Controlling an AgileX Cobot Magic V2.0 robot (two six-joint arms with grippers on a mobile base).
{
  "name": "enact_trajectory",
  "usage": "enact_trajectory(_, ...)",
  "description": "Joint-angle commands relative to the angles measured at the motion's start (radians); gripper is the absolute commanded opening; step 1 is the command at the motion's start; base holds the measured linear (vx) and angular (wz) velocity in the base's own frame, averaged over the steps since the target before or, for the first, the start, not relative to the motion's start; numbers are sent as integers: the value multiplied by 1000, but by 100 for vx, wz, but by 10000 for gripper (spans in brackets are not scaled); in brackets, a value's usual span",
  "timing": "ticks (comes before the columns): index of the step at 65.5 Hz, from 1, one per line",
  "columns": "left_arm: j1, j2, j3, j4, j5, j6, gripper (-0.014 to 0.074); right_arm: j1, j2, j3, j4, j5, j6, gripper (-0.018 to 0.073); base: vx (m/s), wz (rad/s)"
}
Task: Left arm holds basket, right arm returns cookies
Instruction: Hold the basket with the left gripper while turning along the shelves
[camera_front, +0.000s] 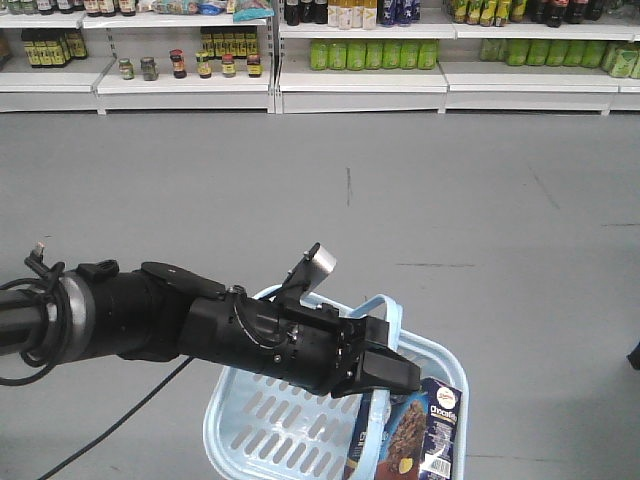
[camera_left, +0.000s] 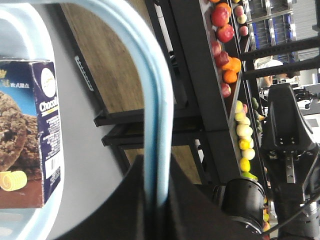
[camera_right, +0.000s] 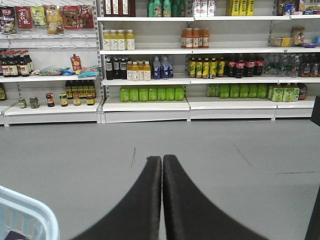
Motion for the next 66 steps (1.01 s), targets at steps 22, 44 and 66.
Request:
enact_trajectory(22, 0, -52, -22, -106, 60, 8, -8, -6, -12, 3, -3, -79, -8, -8, 43, -3)
enact_trajectory(44, 0, -52, -22, -106, 60, 8, -8, -6, -12, 3, -3, -79, -8, -8, 41, -2)
enact_trajectory(66, 0, -52, -22, -106, 60, 8, -8, -6, -12, 3, -3, -79, -8, -8, 39, 3)
